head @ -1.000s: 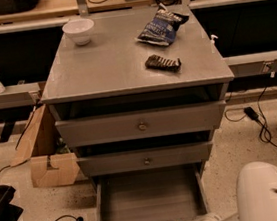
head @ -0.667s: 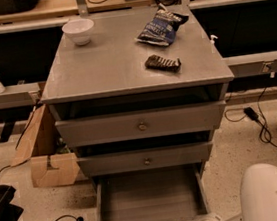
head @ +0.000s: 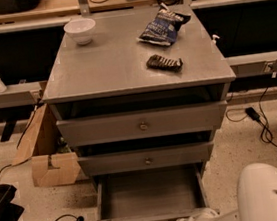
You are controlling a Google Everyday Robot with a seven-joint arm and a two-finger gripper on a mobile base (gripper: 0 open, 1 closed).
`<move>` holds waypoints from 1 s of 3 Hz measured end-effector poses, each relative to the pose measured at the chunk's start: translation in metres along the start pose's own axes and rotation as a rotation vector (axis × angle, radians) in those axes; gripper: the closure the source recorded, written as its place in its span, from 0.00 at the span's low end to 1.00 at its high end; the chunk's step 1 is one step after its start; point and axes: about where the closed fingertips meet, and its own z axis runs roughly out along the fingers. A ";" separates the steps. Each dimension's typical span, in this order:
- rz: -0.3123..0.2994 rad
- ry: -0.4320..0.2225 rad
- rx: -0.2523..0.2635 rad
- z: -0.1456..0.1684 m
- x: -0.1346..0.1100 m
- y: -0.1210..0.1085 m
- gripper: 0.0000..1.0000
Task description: Close bottom drawer
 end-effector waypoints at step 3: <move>-0.013 0.001 0.066 0.023 -0.026 -0.069 1.00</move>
Offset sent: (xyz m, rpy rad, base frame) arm 0.2095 0.0201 -0.0085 -0.0062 -0.1350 -0.0363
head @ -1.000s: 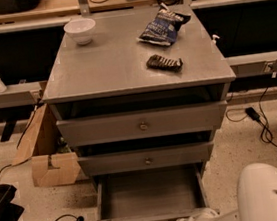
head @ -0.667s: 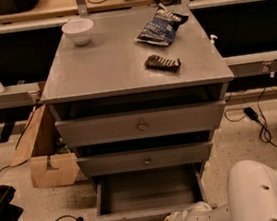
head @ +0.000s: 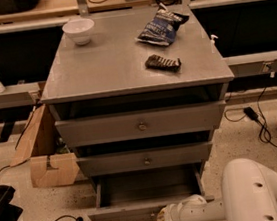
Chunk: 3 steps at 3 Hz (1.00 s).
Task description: Close bottom drawer
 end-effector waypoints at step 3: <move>0.006 0.004 0.042 0.005 -0.006 -0.031 1.00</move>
Offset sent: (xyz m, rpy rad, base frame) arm 0.1653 -0.0309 0.0023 0.0006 -0.0927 -0.0754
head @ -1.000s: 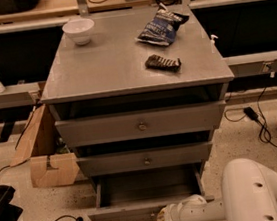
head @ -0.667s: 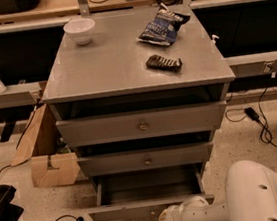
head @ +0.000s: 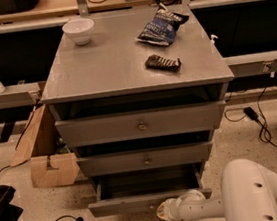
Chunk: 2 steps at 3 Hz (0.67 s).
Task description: Close bottom drawer
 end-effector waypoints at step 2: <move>-0.005 0.002 0.037 0.002 -0.002 -0.026 1.00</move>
Offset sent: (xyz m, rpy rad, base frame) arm 0.1371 -0.0615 0.0048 0.0118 -0.0710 -0.0967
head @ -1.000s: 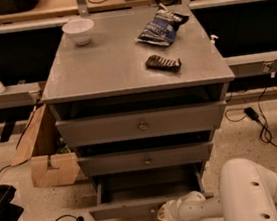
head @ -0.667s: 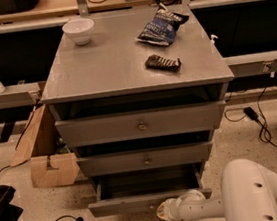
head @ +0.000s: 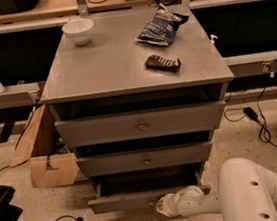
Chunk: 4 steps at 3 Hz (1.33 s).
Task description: Close bottom drawer
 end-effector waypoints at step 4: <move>0.020 0.003 0.022 0.002 0.002 -0.015 0.24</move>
Offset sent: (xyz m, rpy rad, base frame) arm 0.1108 -0.0698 -0.0058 0.0214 0.0200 -0.1201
